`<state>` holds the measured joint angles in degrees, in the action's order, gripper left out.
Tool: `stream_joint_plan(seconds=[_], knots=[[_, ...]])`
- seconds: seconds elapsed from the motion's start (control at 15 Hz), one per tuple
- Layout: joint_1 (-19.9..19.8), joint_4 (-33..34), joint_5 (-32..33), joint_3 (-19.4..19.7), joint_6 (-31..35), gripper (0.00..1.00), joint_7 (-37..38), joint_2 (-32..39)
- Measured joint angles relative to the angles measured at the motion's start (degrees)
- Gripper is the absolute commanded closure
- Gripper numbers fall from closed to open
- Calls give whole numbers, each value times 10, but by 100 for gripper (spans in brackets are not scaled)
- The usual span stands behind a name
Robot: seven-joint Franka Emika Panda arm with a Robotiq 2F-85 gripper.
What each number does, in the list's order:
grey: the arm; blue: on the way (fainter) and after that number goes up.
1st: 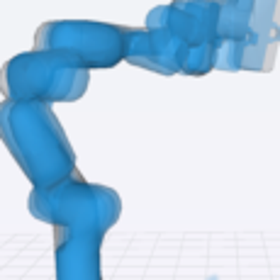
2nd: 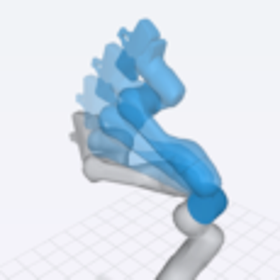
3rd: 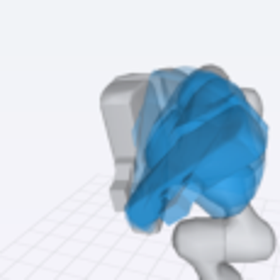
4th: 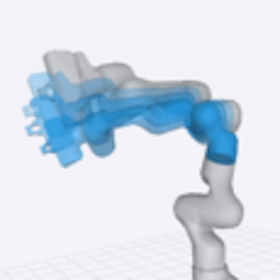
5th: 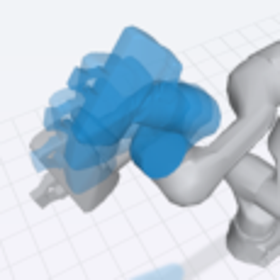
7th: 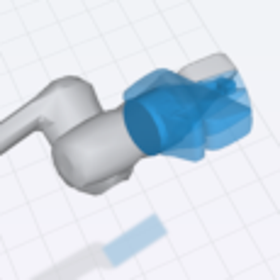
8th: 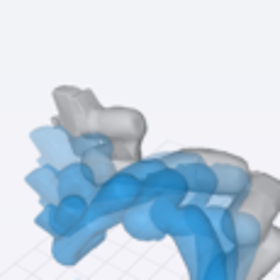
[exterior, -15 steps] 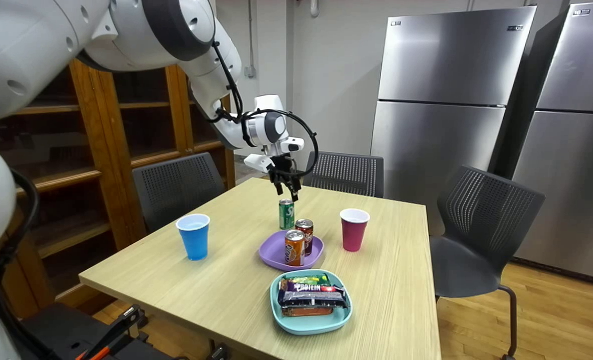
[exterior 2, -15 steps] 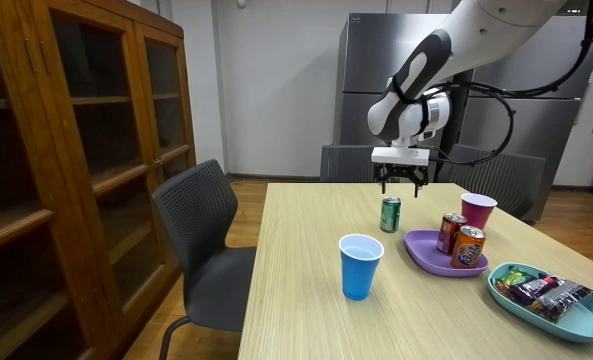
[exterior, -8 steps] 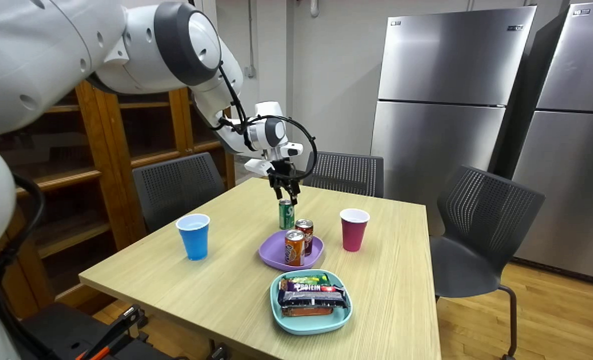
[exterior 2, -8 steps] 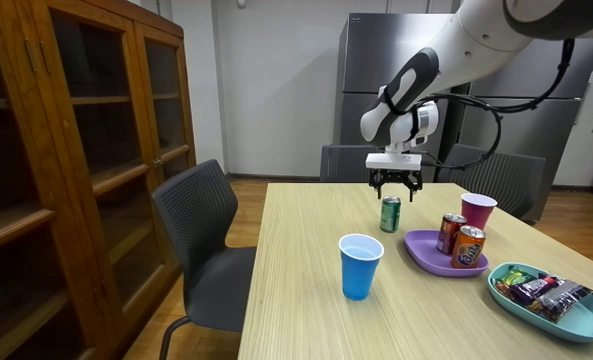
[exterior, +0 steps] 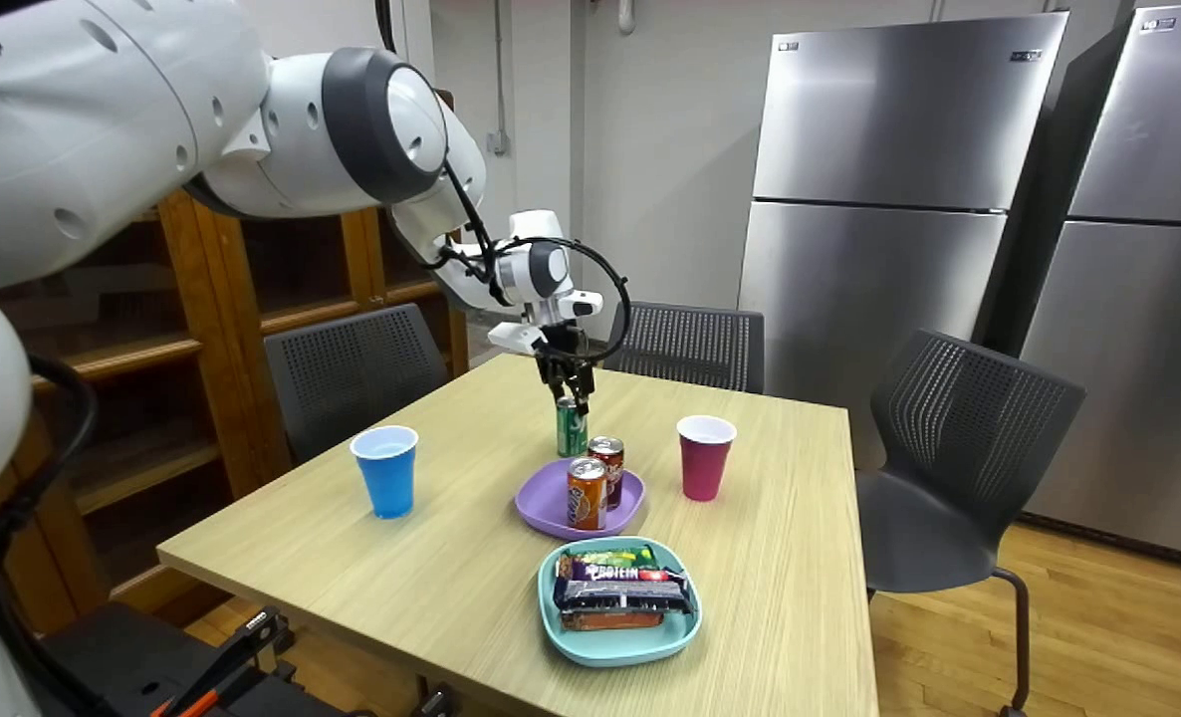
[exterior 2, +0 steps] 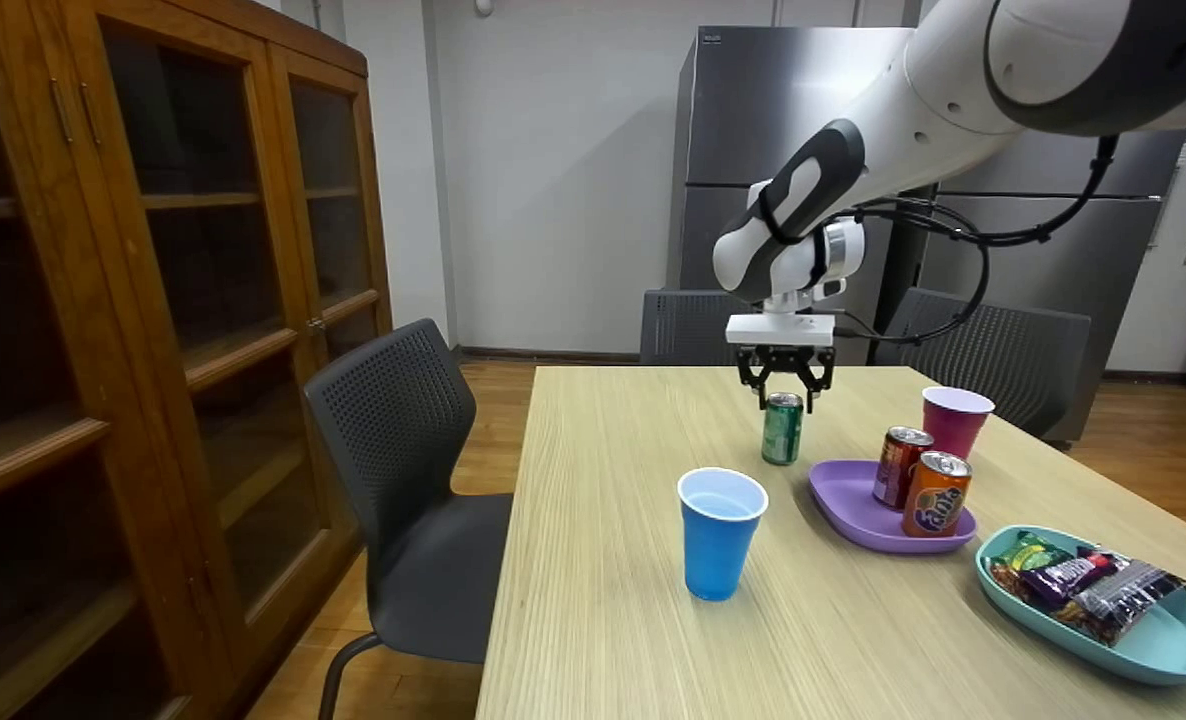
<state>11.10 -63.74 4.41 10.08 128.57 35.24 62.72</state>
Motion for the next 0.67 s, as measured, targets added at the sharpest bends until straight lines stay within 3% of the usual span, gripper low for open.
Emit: stream_joint_plan(seconds=[0.07,0.67], knots=[[0,5,0,0,-3,62,0,2],[-7,13,-2,0,-7,62,0,-9]])
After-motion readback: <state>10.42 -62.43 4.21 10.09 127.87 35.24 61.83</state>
